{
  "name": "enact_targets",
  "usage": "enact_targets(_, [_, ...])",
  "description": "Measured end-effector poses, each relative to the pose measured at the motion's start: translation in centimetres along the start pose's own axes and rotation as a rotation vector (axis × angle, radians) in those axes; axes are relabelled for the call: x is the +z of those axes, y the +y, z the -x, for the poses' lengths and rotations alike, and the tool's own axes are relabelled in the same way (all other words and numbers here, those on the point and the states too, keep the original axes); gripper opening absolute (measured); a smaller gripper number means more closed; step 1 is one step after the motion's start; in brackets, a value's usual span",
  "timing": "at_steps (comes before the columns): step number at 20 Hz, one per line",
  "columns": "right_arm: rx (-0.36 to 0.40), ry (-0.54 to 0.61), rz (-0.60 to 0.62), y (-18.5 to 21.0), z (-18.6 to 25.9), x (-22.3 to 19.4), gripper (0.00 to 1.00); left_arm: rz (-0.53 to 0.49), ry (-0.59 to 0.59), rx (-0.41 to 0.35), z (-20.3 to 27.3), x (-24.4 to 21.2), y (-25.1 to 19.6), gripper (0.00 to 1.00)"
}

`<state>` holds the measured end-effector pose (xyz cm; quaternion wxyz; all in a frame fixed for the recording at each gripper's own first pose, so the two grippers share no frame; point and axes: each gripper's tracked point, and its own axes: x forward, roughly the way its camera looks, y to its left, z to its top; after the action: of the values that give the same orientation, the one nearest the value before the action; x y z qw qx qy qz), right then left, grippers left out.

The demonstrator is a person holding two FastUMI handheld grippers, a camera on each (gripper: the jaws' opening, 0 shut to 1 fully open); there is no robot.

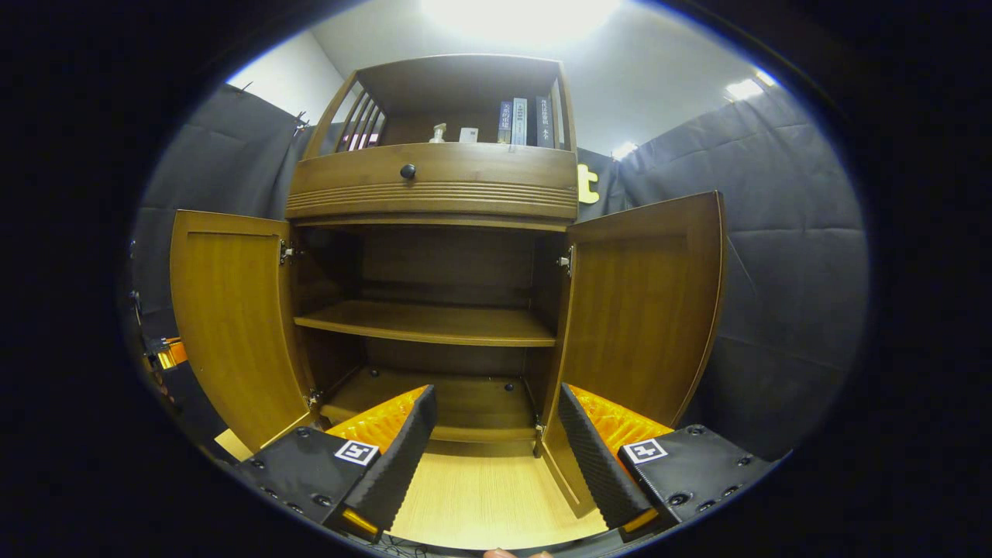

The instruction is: Open the right door of the double-door shoe cabinet with the right hand, and open the left door with the left hand.

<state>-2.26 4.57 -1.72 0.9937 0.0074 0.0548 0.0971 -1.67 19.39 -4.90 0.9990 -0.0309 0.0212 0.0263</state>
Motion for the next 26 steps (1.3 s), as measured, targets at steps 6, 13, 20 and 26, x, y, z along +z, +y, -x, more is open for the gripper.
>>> enact_targets(6, [0.022,-0.025,-0.032,-1.3,-1.0,0.1,0.94,0.062,-0.014,0.126,5.2,3.1,0.6,0.24])
enact_targets(13, [0.117,-0.066,0.049,-2.0,0.9,2.2,0.99,0.006,-0.073,0.206,10.9,10.3,-6.6,0.23])
enact_targets(20, [0.205,-0.091,0.05,-3.3,2.8,2.1,0.97,0.001,-0.112,0.263,10.5,10.8,-14.9,0.47])
enact_targets(26, [0.239,-0.097,0.044,-5.4,5.5,1.7,0.97,-0.014,-0.108,0.291,11.4,11.5,-19.5,0.91])
